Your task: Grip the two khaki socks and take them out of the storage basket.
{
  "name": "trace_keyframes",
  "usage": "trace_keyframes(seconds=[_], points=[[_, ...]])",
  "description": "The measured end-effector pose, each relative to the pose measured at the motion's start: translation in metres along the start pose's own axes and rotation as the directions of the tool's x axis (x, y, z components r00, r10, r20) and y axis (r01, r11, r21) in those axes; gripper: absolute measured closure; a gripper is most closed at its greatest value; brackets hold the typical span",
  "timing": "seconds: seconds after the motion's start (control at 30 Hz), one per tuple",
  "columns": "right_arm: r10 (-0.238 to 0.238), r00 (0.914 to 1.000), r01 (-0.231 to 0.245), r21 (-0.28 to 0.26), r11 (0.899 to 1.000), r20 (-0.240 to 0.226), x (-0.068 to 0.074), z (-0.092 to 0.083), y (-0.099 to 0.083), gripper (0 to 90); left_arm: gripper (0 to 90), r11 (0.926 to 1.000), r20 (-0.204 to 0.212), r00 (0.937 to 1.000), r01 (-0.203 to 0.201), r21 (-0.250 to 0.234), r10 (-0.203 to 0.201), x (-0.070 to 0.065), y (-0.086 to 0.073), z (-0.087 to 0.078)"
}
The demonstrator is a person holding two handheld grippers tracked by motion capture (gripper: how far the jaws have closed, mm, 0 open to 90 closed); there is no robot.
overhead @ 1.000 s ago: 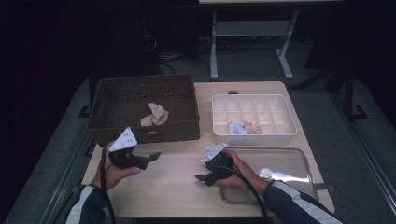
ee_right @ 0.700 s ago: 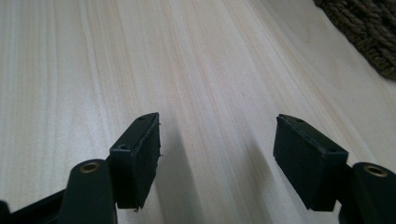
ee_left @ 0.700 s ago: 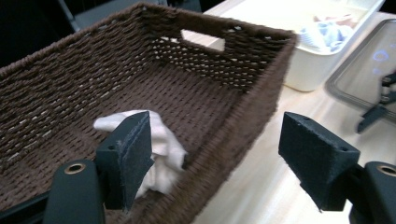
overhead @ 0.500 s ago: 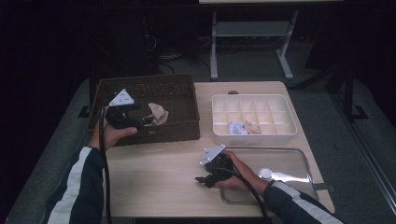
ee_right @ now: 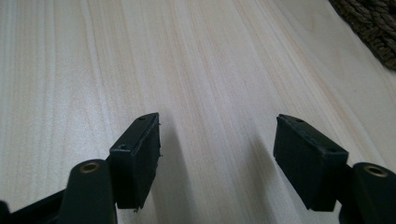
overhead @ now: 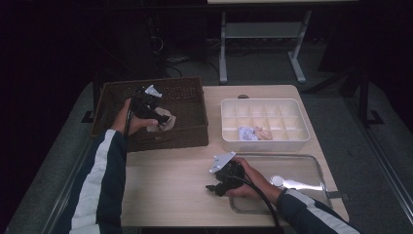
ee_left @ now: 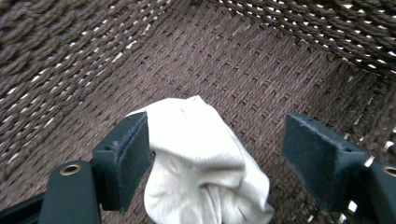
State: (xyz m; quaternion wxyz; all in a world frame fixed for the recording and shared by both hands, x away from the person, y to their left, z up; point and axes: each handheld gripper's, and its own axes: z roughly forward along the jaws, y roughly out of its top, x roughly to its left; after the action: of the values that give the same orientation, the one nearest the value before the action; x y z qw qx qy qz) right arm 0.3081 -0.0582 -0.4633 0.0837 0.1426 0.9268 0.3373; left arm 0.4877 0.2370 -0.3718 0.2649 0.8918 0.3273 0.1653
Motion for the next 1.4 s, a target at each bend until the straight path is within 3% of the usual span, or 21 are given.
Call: trace_keyframes(seconds=[0.17, 0.2, 0.23, 0.4, 0.5, 0.53, 0.57, 0.63, 0.7, 0.8, 0.93, 0.97, 1.0, 1.03, 1.07, 1.1, 1.13, 1.17, 1.27, 1.3, 1.4], points=[[-0.006, 1.0000, 0.006, 0.002, 1.000, -0.002, -0.001, 0.001, 0.000, 31.4, 23.6, 0.9942, 0.037, 0.9993, 0.005, 0.107, -0.010, 0.008, -0.001, 0.023], [-0.019, 0.9998, 0.019, 0.003, 1.000, 0.001, -0.001, 0.001, 0.000, 31.5, 23.8, 0.9899, 0.041, 0.9991, 0.000, 0.142, -0.005, 0.009, -0.003, 0.030], [-0.017, 0.9999, 0.017, 0.004, 1.000, 0.000, -0.002, 0.000, -0.001, 31.5, 21.9, 0.9789, 0.050, 0.9987, 0.003, 0.204, -0.013, 0.010, -0.004, 0.042], [0.007, 0.9999, -0.007, 0.000, 1.000, -0.009, -0.003, 0.001, -0.002, 31.5, 18.4, 0.9648, 0.056, 0.9983, 0.001, 0.263, -0.016, 0.012, -0.003, 0.055], [0.016, 0.9998, -0.016, 0.002, 1.000, -0.011, -0.004, 0.000, -0.003, 31.6, 17.9, 0.9422, 0.077, 0.9966, 0.001, 0.335, -0.028, 0.012, -0.006, 0.067], [0.016, 0.9998, -0.016, 0.002, 1.000, -0.011, -0.004, 0.000, -0.003, 31.6, 19.3, 0.9422, 0.077, 0.9966, 0.001, 0.335, -0.028, 0.012, -0.006, 0.067], [0.024, 0.9996, -0.024, 0.003, 1.000, -0.016, -0.003, 0.000, -0.003, 31.6, 19.5, 0.9249, 0.086, 0.9963, -0.024, 0.380, -0.010, 0.009, -0.008, 0.072], [0.021, 0.9997, -0.021, 0.005, 1.000, -0.014, -0.004, -0.001, -0.004, 31.6, 22.9, 0.9234, 0.101, 0.9946, -0.018, 0.383, -0.023, 0.011, -0.007, 0.071], [0.009, 0.9999, -0.009, 0.000, 1.000, -0.013, -0.004, 0.000, -0.004, 31.6, 31.4, 0.9254, 0.092, 0.9953, -0.007, 0.379, -0.030, 0.012, -0.008, 0.070], [0.007, 0.9998, -0.007, 0.001, 1.000, -0.017, -0.004, -0.001, -0.005, 31.6, 60.7, 0.9317, 0.086, 0.9962, -0.019, 0.363, -0.013, 0.012, -0.007, 0.066], [0.009, 0.9997, -0.009, 0.002, 1.000, -0.022, -0.003, -0.001, -0.004, 31.6, 69.4, 0.9248, 0.062, 0.9964, -0.077, 0.373, 0.058, 0.007, -0.003, 0.066], [0.016, 0.9996, -0.016, 0.007, 1.000, -0.023, -0.002, -0.001, -0.004, 31.6, 70.6, 0.9228, 0.020, 0.9943, -0.104, 0.371, 0.104, 0.006, -0.001, 0.063], [0.016, 0.9996, -0.016, 0.007, 1.000, -0.023, -0.002, -0.001, -0.004, 31.6, 71.8, 0.9300, -0.019, 0.9937, -0.097, 0.355, 0.110, 0.006, 0.000, 0.060], [0.016, 0.9996, -0.016, 0.007, 1.000, -0.023, -0.002, -0.001, -0.004, 31.6, 72.4, 0.9300, -0.019, 0.9937, -0.097, 0.355, 0.110, 0.006, 0.000, 0.060], [0.017, 0.9996, -0.017, 0.007, 1.000, -0.024, -0.002, -0.001, -0.004, 31.5, 72.9, 0.9479, -0.061, 0.9922, -0.085, 0.307, 0.109, 0.007, 0.003, 0.053], [0.016, 0.9996, -0.016, 0.007, 1.000, -0.022, -0.002, -0.001, -0.004, 31.4, 73.2, 0.9569, -0.083, 0.9907, -0.081, 0.279, 0.108, 0.007, 0.004, 0.048], [0.016, 0.9996, -0.016, 0.007, 1.000, -0.022, -0.002, -0.001, -0.004, 31.4, 73.4, 0.9569, -0.083, 0.9907, -0.081, 0.279, 0.108, 0.007, 0.004, 0.048], [0.016, 0.9996, -0.016, 0.007, 1.000, -0.022, -0.002, -0.001, -0.004, 31.4, 73.4, 0.9669, -0.099, 0.9901, -0.072, 0.245, 0.099, 0.008, 0.006, 0.044], [0.007, 0.9998, -0.007, 0.002, 1.000, -0.020, -0.003, -0.001, -0.004, 31.4, 73.6, 0.9801, -0.115, 0.9897, -0.063, 0.188, 0.086, 0.008, 0.009, 0.033], [0.008, 0.9998, -0.008, 0.003, 1.000, -0.016, -0.004, -0.001, -0.004, 31.4, 73.7, 0.9890, -0.114, 0.9919, -0.040, 0.143, 0.056, 0.007, 0.010, 0.027], [0.015, 0.9998, -0.015, 0.001, 1.000, -0.012, -0.003, -0.002, -0.004, 31.4, 73.8, 0.9922, -0.122, 0.9903, -0.052, 0.113, 0.066, 0.004, 0.013, 0.019]])
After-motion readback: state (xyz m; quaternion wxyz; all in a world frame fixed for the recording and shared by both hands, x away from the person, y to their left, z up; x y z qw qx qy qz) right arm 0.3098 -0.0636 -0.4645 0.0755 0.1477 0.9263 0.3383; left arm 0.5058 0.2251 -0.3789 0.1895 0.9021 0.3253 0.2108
